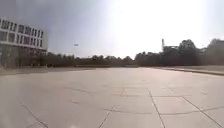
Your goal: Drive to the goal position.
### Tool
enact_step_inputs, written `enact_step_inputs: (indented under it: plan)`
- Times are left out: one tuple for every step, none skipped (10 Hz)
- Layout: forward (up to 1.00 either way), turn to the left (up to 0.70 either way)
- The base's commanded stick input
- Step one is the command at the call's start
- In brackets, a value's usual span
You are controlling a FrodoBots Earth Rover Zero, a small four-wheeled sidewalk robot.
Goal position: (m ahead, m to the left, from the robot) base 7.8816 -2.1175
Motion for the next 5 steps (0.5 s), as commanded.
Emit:
enact_step_inputs:
  plan:
    - [0.7,0.0]
    - [0.7,0.0]
    - [0.7,0.0]
    - [0.7,0.0]
    - [0.7,0.0]
